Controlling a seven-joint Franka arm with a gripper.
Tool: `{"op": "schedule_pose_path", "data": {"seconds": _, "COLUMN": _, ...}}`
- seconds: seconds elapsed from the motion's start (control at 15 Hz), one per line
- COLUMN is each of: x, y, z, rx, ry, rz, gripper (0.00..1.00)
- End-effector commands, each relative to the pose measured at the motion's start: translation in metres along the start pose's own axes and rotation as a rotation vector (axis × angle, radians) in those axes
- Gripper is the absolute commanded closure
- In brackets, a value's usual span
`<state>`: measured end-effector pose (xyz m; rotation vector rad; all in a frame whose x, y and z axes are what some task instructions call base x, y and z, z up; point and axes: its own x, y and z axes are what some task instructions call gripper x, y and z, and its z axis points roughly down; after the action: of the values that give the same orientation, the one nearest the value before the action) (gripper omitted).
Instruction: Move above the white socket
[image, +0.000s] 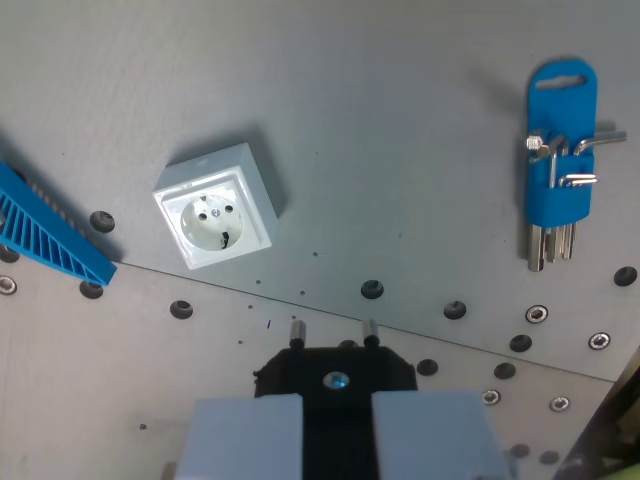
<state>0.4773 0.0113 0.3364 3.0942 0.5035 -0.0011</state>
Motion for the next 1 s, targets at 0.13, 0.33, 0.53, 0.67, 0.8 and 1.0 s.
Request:
{"op": "schedule_pose_path", "data": {"seconds": 0.13, "x": 0.000, "y": 0.000, "z": 0.000, "rx": 0.000, "ry": 0.000, "rz": 0.001, "gripper": 1.00}}
{"op": "schedule_pose_path", "data": {"seconds": 0.33, "x": 0.000, "y": 0.000, "z": 0.000, "rx": -0.001, "ry": 0.001, "rz": -0.001, "gripper": 1.00}}
{"op": "schedule_pose_path", "data": {"seconds": 0.53, "x": -0.001, "y": 0.000, "z": 0.001, "rx": 0.000, "ry": 0.001, "rz": -0.008, "gripper": 1.00}}
{"op": "schedule_pose_path", "data": {"seconds": 0.67, "x": -0.001, "y": -0.001, "z": 0.003, "rx": -0.001, "ry": 0.001, "rz": -0.015, "gripper": 1.00}}
{"op": "schedule_pose_path", "data": {"seconds": 0.8, "x": -0.002, "y": -0.002, "z": 0.005, "rx": -0.002, "ry": 0.005, "rz": -0.025, "gripper": 1.00}}
{"op": "schedule_pose_path", "data": {"seconds": 1.0, "x": -0.004, "y": -0.004, "z": 0.011, "rx": -0.006, "ry": 0.020, "rz": -0.042, "gripper": 1.00}}
